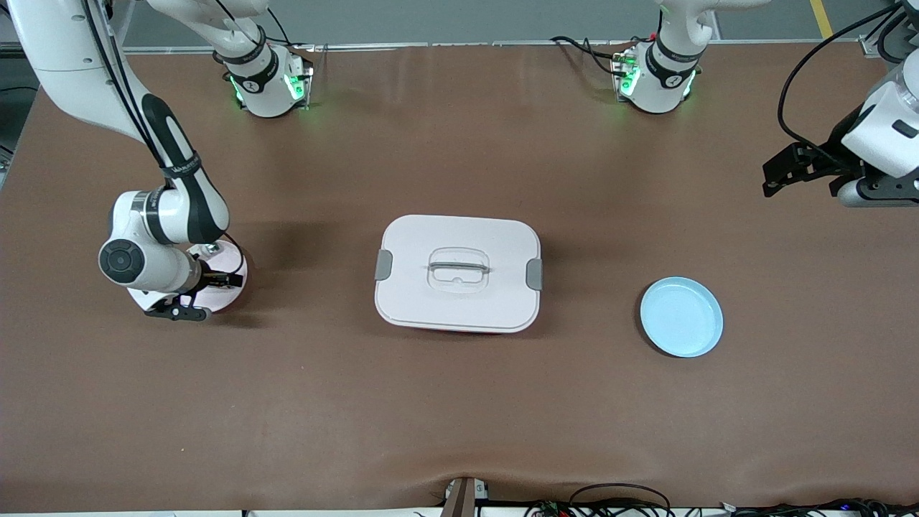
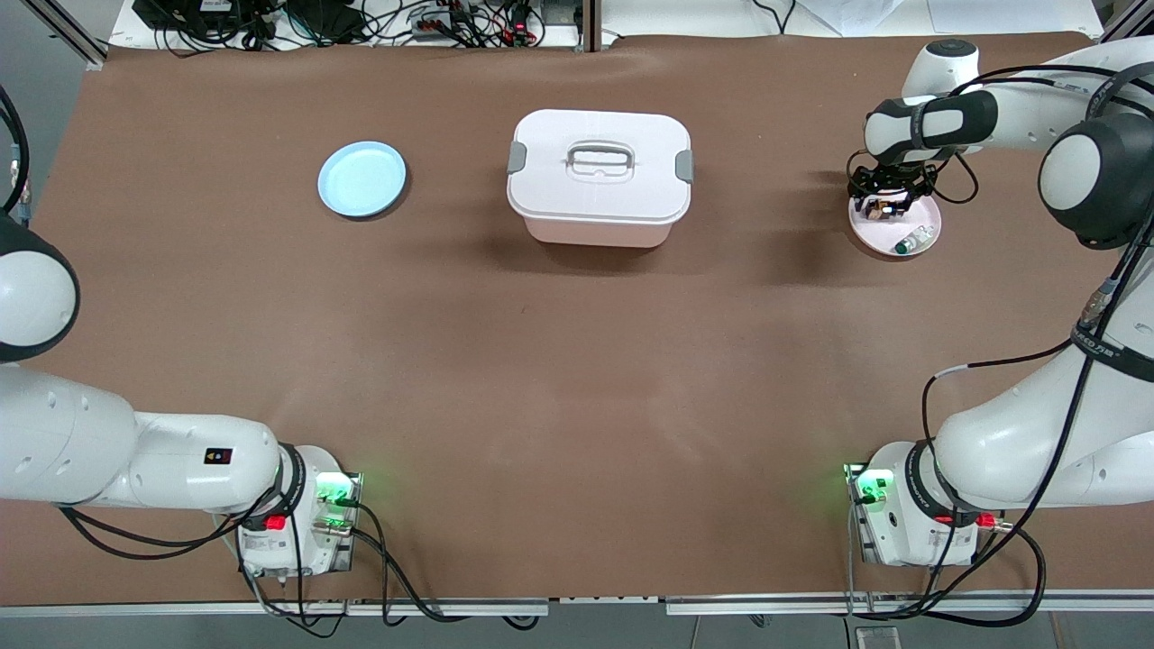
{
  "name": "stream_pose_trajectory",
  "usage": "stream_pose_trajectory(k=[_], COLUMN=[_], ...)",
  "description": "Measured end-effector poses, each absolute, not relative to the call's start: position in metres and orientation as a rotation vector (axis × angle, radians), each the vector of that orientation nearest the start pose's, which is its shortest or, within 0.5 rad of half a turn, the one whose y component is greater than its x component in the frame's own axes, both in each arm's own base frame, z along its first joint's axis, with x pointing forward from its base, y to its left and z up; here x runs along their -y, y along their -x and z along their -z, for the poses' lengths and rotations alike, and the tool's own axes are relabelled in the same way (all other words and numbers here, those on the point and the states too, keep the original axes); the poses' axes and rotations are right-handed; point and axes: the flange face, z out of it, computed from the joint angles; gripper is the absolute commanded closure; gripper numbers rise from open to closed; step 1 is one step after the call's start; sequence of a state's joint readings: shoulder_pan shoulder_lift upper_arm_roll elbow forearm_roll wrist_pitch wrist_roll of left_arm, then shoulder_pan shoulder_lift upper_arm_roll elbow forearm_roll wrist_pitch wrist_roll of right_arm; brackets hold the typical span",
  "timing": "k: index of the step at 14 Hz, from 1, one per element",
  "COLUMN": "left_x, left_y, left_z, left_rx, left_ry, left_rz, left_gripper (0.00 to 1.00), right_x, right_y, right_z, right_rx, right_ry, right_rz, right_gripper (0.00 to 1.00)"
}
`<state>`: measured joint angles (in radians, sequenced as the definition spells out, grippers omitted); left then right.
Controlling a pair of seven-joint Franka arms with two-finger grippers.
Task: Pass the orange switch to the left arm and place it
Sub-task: 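Close the right gripper on the black-orange switch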
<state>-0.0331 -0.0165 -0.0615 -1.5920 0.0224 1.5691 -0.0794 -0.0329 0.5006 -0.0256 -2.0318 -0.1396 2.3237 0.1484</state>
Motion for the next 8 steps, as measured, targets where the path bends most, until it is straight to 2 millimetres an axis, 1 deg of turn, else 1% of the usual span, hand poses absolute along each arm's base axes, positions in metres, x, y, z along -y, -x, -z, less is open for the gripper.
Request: stream_pose_trajectory(k=[5, 6, 8], left_x=[0.0478, 0.048, 0.0486], left_y=[-0.5465, -0.5466, -0.5466], left_z=[-0.6236, -0.6233, -0.6226], left_rx=[-0.018, -0.019, -0.021], left_ry=[3.118, 3.117, 3.117], left_rz=[-0.008, -0.009, -0.011], left_gripper=[0.0, 0.0, 0.0], right_x=[0.0386, 0.0387, 0.0389], right_y=[-0.5737, -0.5737, -0.5736], right_z=[-0.1776, -0.1776, -0.1776], right_rx=[-0.164, -0.164, -0.165], right_ry=[3.235, 3.235, 3.235], right_rz=[-0.338, -0.338, -0.338], right_gripper=[0.0, 0.06, 0.27])
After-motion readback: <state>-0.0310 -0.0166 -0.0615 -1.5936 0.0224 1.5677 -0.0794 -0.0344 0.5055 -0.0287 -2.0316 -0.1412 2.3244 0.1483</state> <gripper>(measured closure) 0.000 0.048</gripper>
